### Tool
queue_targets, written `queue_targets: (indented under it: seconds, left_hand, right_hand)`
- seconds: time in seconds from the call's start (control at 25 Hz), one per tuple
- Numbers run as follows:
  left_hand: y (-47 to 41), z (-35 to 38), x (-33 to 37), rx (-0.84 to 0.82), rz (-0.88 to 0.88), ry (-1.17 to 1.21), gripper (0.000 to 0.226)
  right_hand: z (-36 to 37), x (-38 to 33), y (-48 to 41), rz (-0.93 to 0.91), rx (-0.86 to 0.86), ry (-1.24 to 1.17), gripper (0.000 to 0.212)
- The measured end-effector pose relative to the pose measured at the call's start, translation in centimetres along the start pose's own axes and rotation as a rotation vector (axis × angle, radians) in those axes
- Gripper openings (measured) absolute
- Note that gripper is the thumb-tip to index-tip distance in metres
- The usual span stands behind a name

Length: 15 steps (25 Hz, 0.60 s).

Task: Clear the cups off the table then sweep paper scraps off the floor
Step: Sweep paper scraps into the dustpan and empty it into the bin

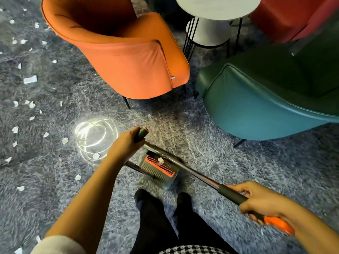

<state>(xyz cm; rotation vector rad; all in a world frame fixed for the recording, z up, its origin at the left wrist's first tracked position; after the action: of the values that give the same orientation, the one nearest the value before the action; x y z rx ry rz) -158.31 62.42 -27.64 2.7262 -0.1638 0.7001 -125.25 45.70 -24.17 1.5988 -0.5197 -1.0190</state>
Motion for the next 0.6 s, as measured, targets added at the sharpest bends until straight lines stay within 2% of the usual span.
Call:
queue_targets:
  seconds: [0.16, 0.32, 0.48, 0.6]
  left_hand:
    - [0.2, -1.1, -1.1, -0.01, 0.005, -0.039, 0.022]
    - [0.8, -3.2, -3.4, 0.012, -0.05, -0.035, 0.022]
    - [2.2, -5.5, -6.9, 0.05, -0.121, 0.042, 0.021]
    - [3.3, -6.9, -9.9, 0.087, -0.149, 0.151, 0.021]
  right_hand:
    - [-0.1, -0.9, 1.2, -0.001, 0.062, -0.092, 0.072]
    - [0.2, -5.1, 1.0, -0.097, 0.165, -0.05, 0.068]
    - [0.1, -10.3, -2.7, -0.166, 0.298, -0.02, 0.061]
    - [0.2, -14.6, -7.7, -0.176, 0.362, 0.035, 0.047]
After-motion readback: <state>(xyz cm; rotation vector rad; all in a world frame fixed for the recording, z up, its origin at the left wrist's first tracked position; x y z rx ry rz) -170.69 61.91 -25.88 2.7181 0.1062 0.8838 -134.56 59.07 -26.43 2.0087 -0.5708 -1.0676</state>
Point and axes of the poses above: each hand's wrist, its own y-axis away from the middle knuckle, its own z-axis out of the palm, x = y × z, the point moved 5 cm from there along -y, towards the middle knuckle, and after that the axes turned 3 degrees about -x, right-handed, at the moved point
